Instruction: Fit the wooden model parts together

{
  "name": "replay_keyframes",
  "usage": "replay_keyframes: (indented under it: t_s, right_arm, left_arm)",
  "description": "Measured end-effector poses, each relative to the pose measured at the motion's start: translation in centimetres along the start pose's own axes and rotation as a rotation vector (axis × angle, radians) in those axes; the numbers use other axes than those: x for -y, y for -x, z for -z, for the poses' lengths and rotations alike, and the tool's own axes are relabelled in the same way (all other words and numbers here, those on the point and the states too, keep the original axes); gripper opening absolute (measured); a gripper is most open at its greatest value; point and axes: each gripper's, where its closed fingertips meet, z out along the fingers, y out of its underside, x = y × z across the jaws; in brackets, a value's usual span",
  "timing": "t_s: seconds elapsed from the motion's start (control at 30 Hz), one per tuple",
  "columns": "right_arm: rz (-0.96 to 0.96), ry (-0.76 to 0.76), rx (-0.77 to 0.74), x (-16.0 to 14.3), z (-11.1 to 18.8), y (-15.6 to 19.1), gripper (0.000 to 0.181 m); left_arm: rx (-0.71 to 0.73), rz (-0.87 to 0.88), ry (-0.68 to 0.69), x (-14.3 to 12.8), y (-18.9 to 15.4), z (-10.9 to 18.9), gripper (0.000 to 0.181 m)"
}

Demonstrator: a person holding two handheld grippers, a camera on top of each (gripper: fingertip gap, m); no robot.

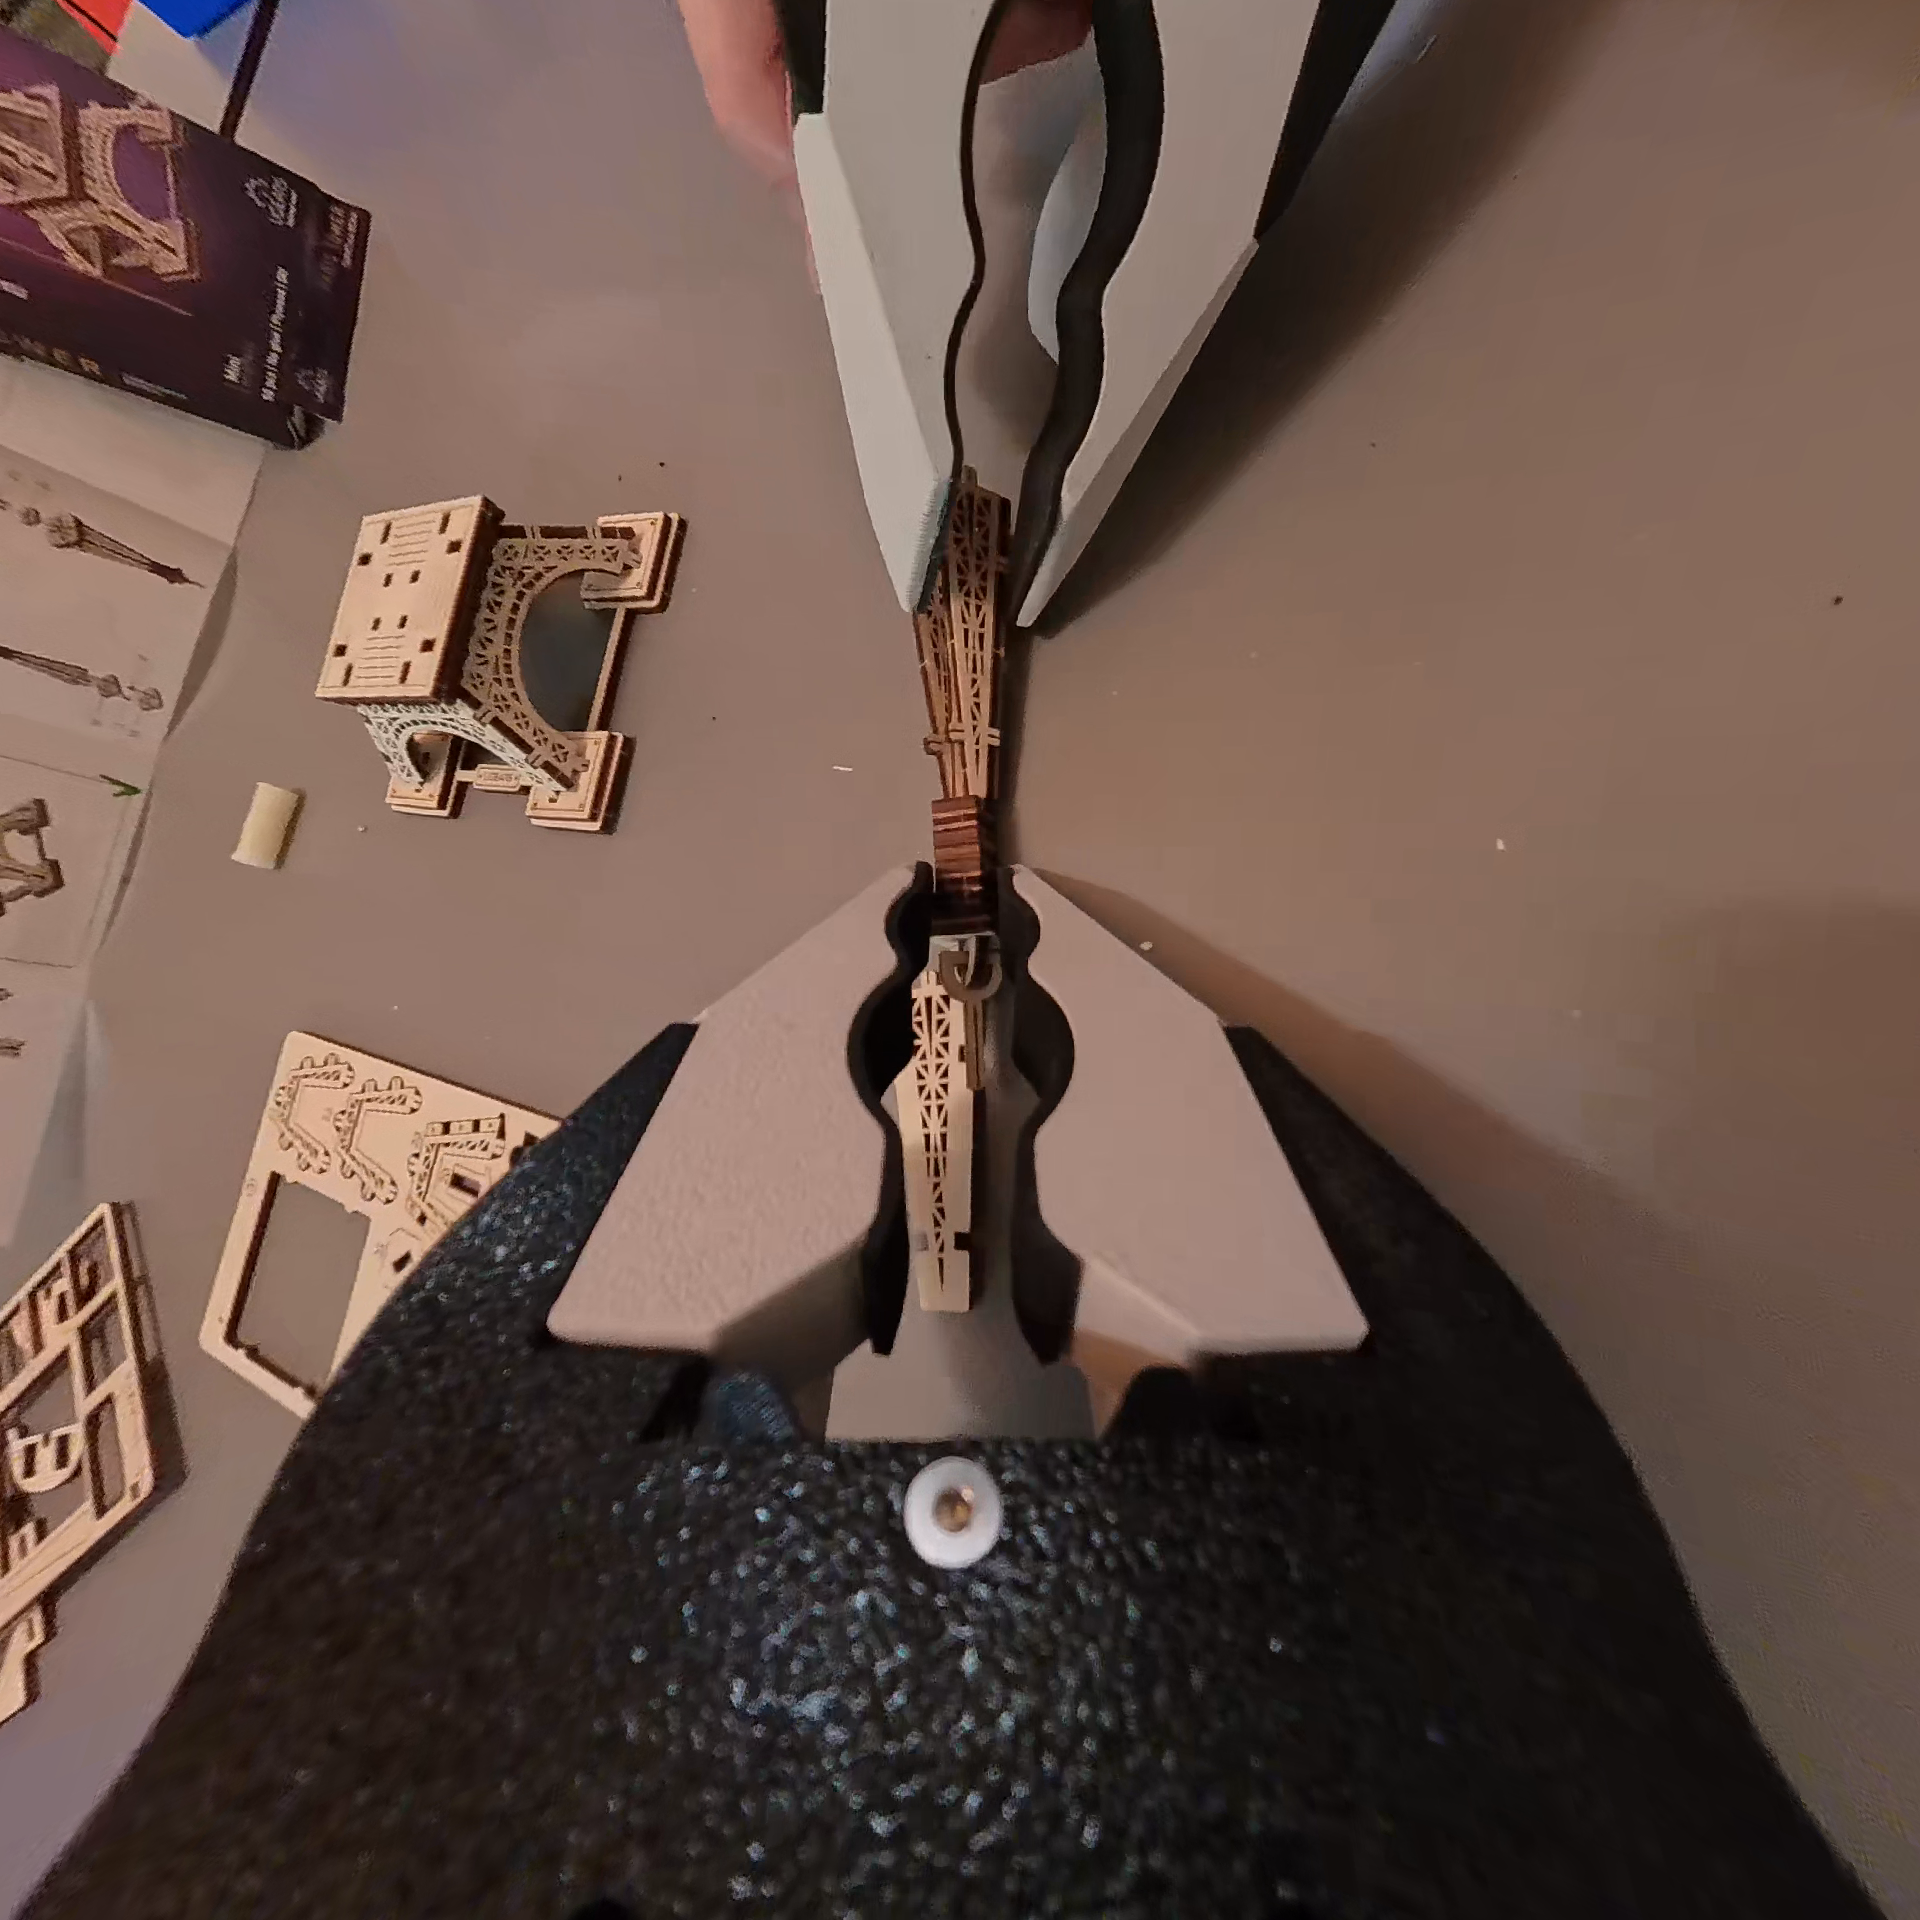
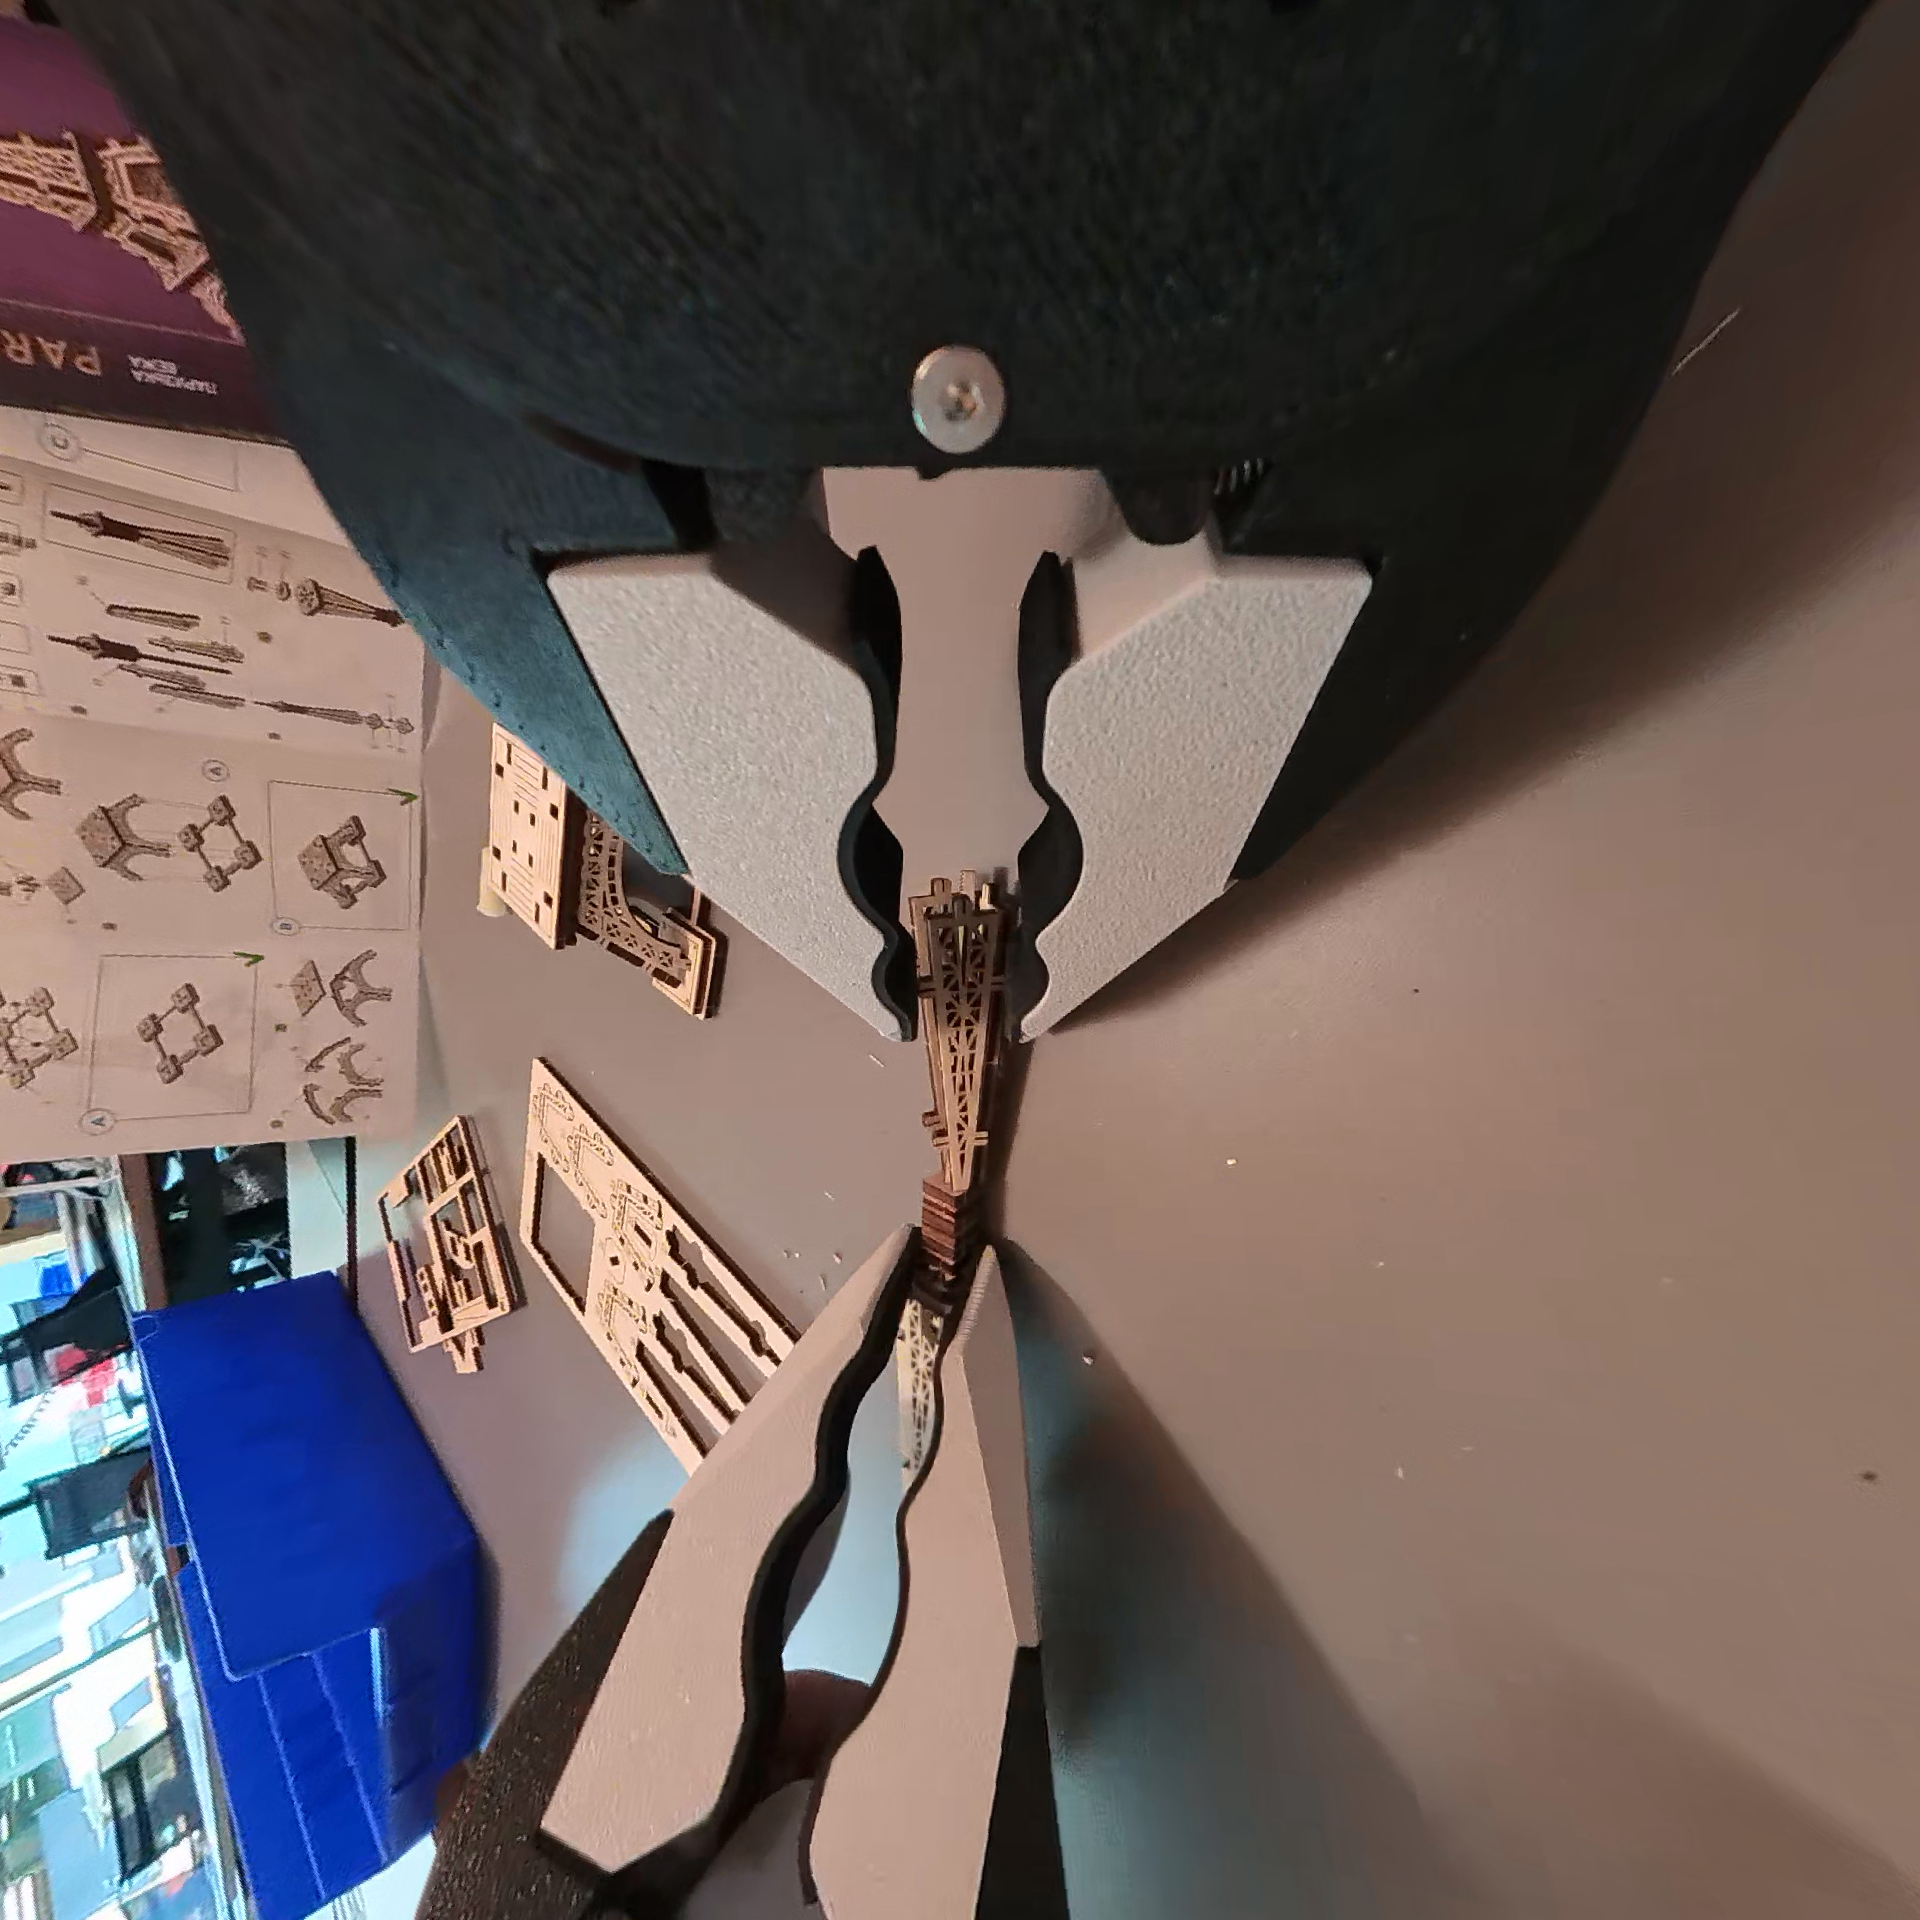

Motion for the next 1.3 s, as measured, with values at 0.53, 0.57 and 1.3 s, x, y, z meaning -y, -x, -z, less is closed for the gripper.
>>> replay_keyframes:
  t_s: [0.53,0.57,1.3]
  right_arm:
    - [-0.66,-0.002,0.316,-0.2,0.1,0.0,0.015]
    - [-0.668,0.002,0.306,-0.5,0.0,-0.3,0.023]
    - [0.031,0.102,0.067,-1.2,-0.2,-1.0,0.016]
  left_arm:
    - [-0.006,-0.05,-0.058,0.1,0.1,-0.1,0.01]
    - [-0.012,-0.041,-0.056,0.2,0.1,-0.1,0.01]
    - [-0.084,0.087,-0.014,0.1,0.9,-0.6,0.01]
